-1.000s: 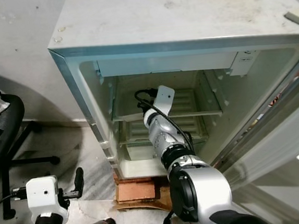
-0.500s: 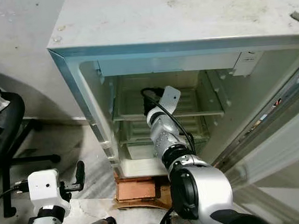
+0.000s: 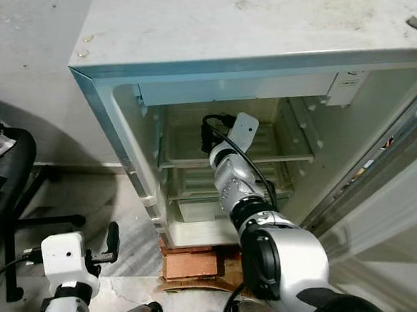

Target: Restocking fridge

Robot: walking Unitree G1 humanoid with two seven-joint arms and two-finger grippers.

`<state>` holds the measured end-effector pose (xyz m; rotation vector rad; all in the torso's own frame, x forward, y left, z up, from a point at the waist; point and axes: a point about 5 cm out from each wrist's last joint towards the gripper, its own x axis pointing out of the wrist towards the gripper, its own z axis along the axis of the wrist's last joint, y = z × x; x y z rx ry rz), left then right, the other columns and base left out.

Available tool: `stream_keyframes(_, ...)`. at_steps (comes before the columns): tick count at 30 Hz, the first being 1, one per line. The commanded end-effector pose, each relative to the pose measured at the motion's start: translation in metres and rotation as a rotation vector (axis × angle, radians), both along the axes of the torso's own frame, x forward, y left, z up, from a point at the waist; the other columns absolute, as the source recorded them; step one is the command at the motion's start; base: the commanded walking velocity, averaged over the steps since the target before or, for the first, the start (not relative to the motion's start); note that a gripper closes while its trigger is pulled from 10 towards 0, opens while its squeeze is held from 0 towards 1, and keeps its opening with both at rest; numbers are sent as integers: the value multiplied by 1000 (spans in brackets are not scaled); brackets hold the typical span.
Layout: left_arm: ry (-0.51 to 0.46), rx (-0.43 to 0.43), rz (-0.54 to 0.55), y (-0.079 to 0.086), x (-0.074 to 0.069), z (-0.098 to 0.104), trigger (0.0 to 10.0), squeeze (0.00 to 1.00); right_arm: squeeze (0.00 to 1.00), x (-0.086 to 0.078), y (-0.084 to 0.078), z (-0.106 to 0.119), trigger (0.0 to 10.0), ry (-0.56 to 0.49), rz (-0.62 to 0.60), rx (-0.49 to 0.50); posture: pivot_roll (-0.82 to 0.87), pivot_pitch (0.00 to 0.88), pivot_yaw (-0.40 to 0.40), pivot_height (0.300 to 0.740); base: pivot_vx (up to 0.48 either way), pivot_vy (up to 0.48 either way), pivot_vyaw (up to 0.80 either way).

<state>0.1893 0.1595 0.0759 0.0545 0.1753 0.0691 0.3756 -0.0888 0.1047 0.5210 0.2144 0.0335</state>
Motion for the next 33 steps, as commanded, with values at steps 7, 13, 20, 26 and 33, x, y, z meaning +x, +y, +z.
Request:
stream_keyframes(7,0,9,26,5,10,-2,10000,0,1000,-12,-11,-12,10000,-122,135,-140,95,126,-43,740,0,0,0)
stream_keyframes(13,-24,31,39,13,18,1,10000,0,553,-24,-16,-13,10000,-238,182,-286,45,113,-55,740,0,0,0)
stream_keyframes(20,-32,28,35,14,24,1,10000,0,0,-46,-23,-16,10000,-318,183,-309,39,70,-15,740,-34,0,0)
stream_keyframes(26,-19,23,16,11,23,-3,10000,0,0,-65,-36,-17,10000,-344,198,-361,26,44,-1,740,-160,0,0)
stream_keyframes(33,3,22,4,10,22,-10,10000,0,0,-79,-56,-29,10000,-275,156,-378,15,36,4,740,-127,0,0)
